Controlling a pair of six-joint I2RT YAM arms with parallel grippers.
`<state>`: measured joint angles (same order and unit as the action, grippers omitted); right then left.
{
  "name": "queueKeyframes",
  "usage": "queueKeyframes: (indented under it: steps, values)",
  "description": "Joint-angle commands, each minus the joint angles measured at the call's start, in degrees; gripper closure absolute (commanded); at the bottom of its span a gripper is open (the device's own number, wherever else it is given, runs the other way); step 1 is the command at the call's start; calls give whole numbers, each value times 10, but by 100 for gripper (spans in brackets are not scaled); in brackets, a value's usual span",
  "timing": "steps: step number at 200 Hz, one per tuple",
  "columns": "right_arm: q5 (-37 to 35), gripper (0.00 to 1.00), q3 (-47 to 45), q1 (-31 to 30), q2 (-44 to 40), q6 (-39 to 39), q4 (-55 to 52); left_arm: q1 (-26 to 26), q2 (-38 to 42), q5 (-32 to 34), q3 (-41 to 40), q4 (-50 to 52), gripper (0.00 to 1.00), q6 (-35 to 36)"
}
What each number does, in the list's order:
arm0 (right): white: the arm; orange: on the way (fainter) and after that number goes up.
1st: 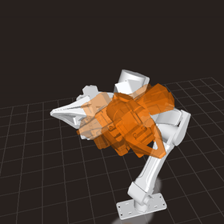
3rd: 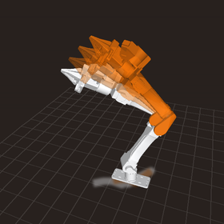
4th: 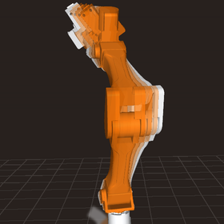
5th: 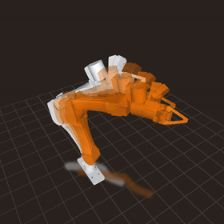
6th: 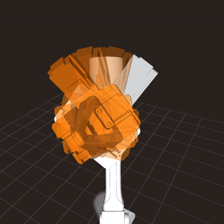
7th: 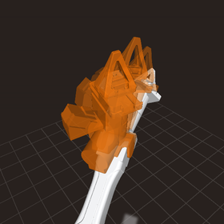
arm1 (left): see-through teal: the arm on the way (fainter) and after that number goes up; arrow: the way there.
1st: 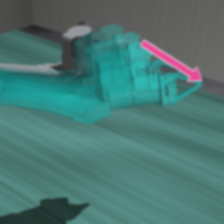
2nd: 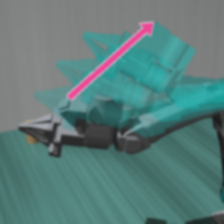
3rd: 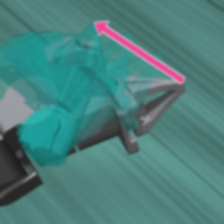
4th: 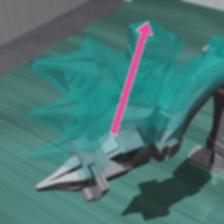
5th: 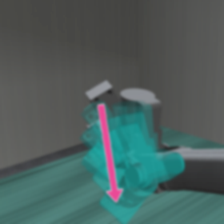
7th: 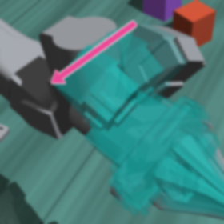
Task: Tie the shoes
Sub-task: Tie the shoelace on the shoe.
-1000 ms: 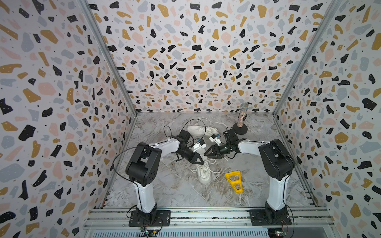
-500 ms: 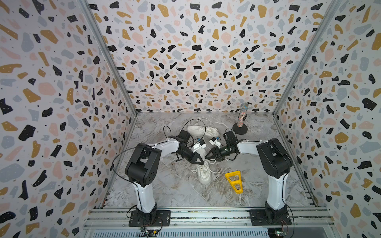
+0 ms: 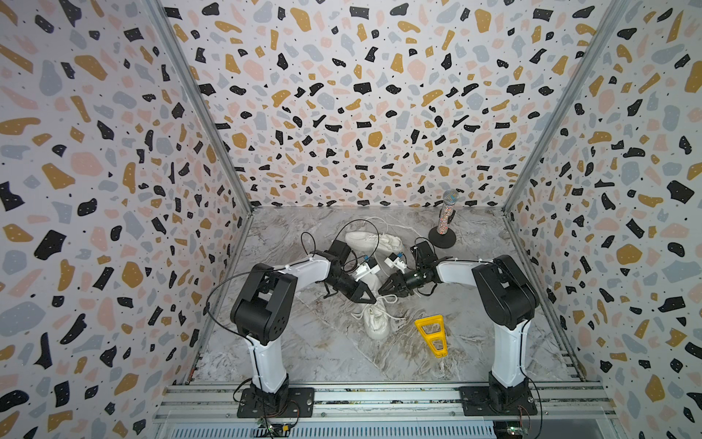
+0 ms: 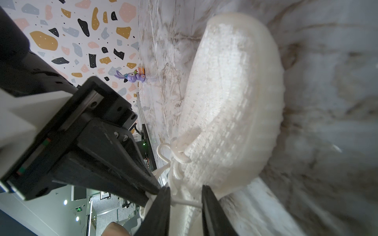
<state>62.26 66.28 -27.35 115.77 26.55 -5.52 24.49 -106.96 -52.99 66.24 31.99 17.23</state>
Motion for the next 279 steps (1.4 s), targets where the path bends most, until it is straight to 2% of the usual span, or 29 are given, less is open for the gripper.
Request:
queueKeyframes:
  steps: [1,62,90,279]
  values:
    - [8,75,20,-1,-26,1,1,2,15,-16,-8,12,91,8]
    - [9,100,26,1,-31,11,8,2,16,-12,-11,12,91,3]
    - [1,100,30,5,-40,5,1,2,16,-9,-10,13,91,-4]
    - [-125,100,90,17,-77,-163,-182,-6,13,-2,-11,38,86,-7]
